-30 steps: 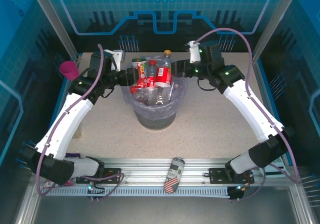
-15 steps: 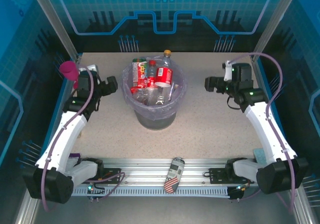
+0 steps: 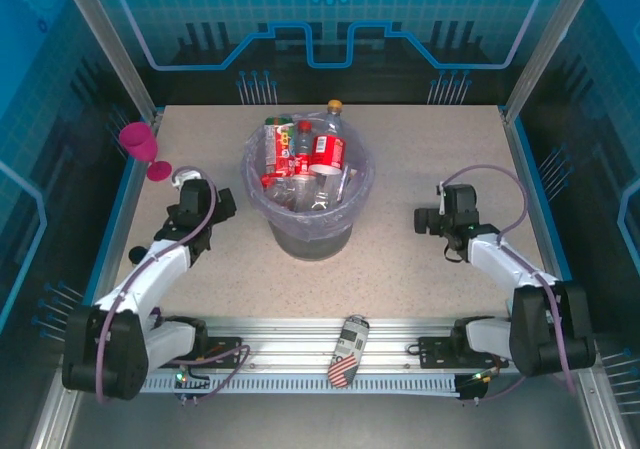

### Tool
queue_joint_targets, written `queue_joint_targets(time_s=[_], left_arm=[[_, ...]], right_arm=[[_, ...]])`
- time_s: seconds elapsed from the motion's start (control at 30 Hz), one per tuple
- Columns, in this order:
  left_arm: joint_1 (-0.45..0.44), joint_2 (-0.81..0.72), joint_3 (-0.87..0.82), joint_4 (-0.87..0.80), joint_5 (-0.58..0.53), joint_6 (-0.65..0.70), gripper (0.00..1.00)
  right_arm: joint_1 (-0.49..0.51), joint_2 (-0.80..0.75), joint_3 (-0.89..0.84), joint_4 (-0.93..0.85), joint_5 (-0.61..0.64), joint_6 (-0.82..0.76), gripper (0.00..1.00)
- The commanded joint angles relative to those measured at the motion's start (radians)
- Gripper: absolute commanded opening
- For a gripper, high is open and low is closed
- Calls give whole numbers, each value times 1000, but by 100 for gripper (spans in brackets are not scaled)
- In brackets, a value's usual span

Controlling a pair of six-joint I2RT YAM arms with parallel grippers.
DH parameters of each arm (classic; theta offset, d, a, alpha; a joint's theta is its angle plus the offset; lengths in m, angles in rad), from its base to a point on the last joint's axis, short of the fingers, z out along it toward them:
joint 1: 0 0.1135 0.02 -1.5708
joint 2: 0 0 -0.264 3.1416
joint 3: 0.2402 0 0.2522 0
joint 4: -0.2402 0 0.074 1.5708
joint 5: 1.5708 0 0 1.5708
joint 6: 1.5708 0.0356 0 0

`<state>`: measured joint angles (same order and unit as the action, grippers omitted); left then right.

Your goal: Put the plastic bottles in the bin

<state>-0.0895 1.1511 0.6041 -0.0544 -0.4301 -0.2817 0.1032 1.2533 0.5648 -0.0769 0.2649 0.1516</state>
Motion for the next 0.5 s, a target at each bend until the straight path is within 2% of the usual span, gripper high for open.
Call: queue_joint_targets(time_s=[0.0,0.1,0.4,0.47], left_arm=[[6,50,-39,205,42,64,99],[5,77,-73,315,73,111,99],[5,227,-160,658,108,196,99],[5,247,-136,631,131,227,99]], right_arm=[[-14,31,-45,225,32,-20,100],[-17,45,-40,258,19,-24,100],[-12,90,-112,599,-26,-13,100],[-3,105,-120,652,-30,-36,100]])
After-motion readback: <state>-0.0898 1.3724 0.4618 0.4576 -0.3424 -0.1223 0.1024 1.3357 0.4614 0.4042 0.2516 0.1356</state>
